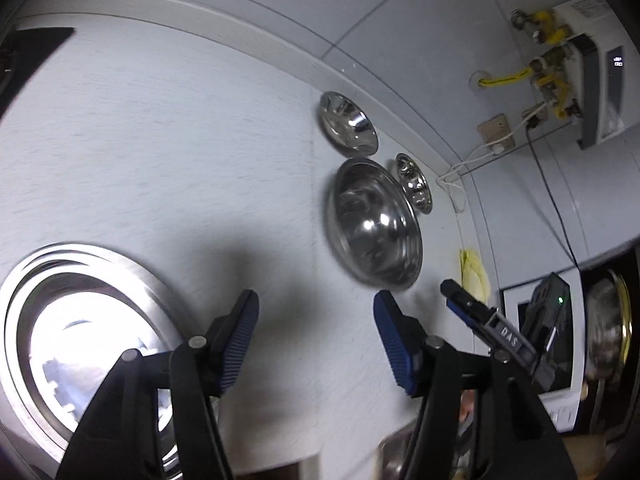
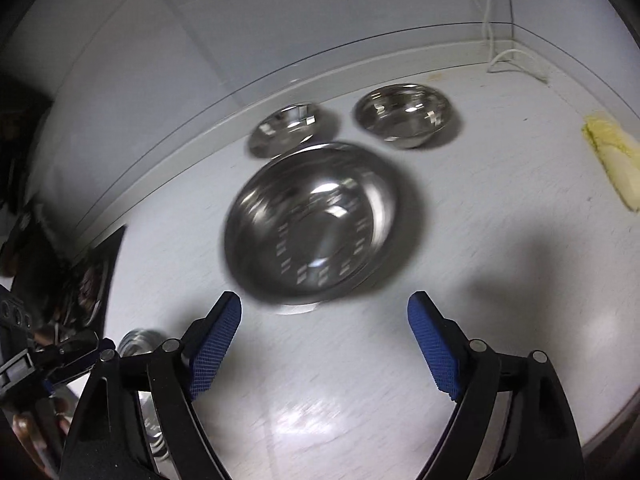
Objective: Organize plates and bowls
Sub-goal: 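Move both open grippers to the large steel bowl, then close both grippers on the rim of the large steel bowl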
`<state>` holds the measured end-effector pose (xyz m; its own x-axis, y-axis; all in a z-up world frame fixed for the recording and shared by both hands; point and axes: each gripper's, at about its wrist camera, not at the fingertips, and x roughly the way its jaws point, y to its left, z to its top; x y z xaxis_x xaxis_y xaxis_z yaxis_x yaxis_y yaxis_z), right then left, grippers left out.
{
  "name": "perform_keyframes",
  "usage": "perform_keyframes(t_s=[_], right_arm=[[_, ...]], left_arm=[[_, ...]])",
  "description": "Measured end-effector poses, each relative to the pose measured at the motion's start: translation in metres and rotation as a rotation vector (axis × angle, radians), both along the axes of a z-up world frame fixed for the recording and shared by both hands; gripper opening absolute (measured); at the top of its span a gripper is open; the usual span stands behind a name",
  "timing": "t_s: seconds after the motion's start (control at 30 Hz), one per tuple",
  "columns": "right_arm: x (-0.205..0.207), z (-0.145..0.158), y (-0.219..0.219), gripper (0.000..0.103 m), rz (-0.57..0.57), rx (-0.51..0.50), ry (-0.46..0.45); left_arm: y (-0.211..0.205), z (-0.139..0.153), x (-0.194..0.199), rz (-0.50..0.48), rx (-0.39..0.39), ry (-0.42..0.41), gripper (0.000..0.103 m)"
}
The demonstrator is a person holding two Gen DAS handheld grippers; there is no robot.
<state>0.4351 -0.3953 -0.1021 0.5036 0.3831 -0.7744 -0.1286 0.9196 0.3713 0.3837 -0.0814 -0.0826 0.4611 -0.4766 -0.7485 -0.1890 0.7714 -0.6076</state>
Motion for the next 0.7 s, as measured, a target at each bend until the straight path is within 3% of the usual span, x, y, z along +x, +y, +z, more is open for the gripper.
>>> perform_keyframes(t_s=[0.17,0.4,0.53,0.7], right_arm=[[0.041,-0.013,-0.011,0.082,-0.009,-0.035,0.042],[0.079,-0.040,-0.012,0.082,-0.024,-0.079,0.095],[0.094,-0.050,-0.011,0.081,-0.026,-0.098,0.115],[0.104,-0.062,-0.007,0.062,-0.019,-0.101,0.150]], left_arm=[[-0.036,-0.029,0.054,0.027,0.046,0.062,0.058],[-0.052,-0.054,0.107,0.039,0.135,0.094,0.058],[-0.058,-0.068,0.127,0.047,0.132,0.121,0.058],[-0.059,-0.088,0.138,0.032,0.093,0.161,0.056]])
